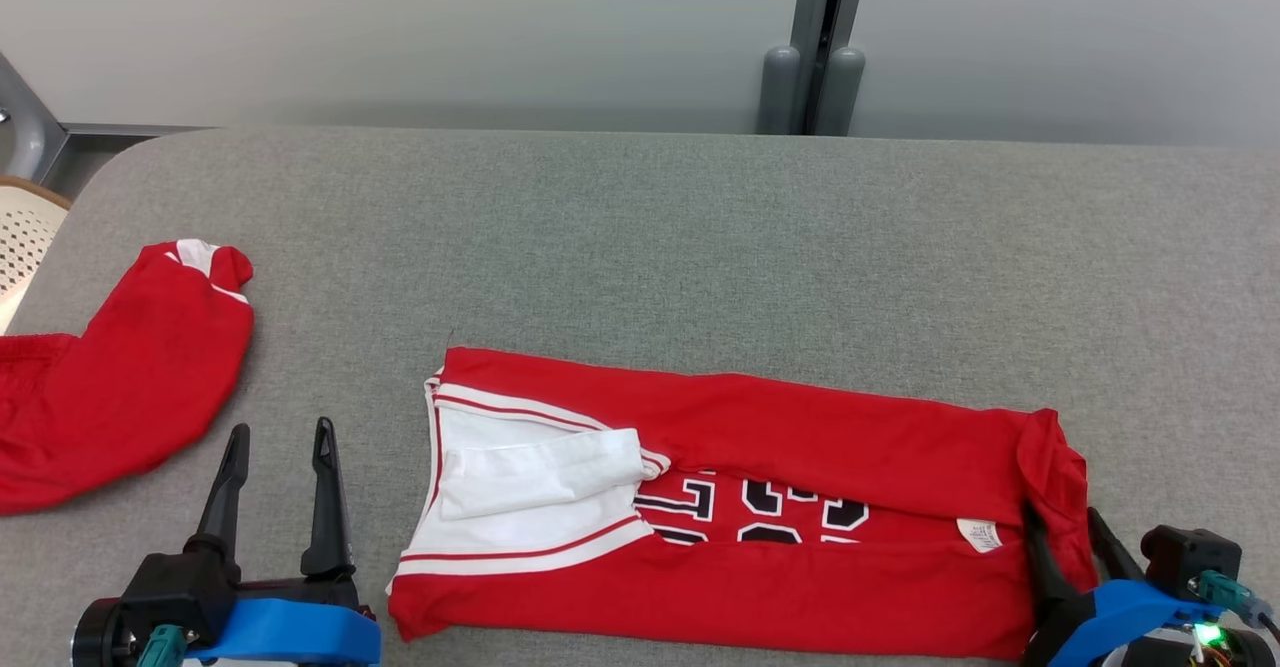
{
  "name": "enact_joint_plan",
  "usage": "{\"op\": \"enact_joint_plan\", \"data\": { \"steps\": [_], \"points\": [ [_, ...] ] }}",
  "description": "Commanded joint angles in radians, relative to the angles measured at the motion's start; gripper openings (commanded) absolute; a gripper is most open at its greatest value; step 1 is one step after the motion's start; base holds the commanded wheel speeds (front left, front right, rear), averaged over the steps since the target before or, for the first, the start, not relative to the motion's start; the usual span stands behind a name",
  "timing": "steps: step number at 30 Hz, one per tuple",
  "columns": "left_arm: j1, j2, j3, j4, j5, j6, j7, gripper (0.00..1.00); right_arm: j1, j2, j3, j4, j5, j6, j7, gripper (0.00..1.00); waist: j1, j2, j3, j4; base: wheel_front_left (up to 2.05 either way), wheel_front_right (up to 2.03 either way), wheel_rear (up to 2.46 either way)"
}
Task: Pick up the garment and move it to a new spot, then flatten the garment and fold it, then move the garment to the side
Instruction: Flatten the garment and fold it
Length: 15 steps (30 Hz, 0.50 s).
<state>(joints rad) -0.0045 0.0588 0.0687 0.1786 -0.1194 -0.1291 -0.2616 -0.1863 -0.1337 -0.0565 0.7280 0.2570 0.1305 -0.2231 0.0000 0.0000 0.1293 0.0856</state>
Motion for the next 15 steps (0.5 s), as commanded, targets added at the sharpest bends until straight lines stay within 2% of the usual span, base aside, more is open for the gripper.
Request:
{"op": "enact_joint_plan", "data": {
  "steps": [1, 2, 3, 9, 15],
  "points": [
    [-0.018, 0.002, 0.002, 0.000, 0.005, -0.002, -0.005, 1.00, -0.002, 0.012, 0.016, 0.023, 0.013, 0.001, 0.002, 0.31, 0.0000, 0.0000, 0.002, -0.001, 0.00, 0.00, 0.00],
    [-0.019, 0.002, 0.003, 0.000, 0.005, -0.002, -0.005, 1.00, -0.004, 0.010, 0.024, 0.026, 0.019, 0.001, -0.001, 0.07, 0.0000, 0.0000, 0.003, -0.003, 0.00, 0.00, 0.00],
    [-0.020, 0.003, 0.005, -0.001, 0.005, -0.002, -0.005, 1.00, -0.007, 0.010, 0.030, 0.027, 0.027, 0.001, -0.007, 0.00, 0.0000, 0.0000, 0.004, -0.005, 0.00, 0.00, 0.00],
    [-0.023, 0.006, 0.006, 0.001, 0.004, -0.002, -0.005, 1.00, -0.041, -0.034, 0.037, 0.011, 0.060, 0.000, -0.030, 0.00, 0.0000, 0.0000, 0.006, -0.017, 0.00, 0.00, 0.00],
    [-0.022, 0.006, 0.001, 0.002, 0.004, -0.002, -0.005, 1.00, -0.055, -0.124, -0.015, 0.004, 0.073, 0.000, -0.038, 0.00, 0.0000, 0.0000, 0.004, -0.024, 0.00, 0.00, 0.00]
  ]
}}
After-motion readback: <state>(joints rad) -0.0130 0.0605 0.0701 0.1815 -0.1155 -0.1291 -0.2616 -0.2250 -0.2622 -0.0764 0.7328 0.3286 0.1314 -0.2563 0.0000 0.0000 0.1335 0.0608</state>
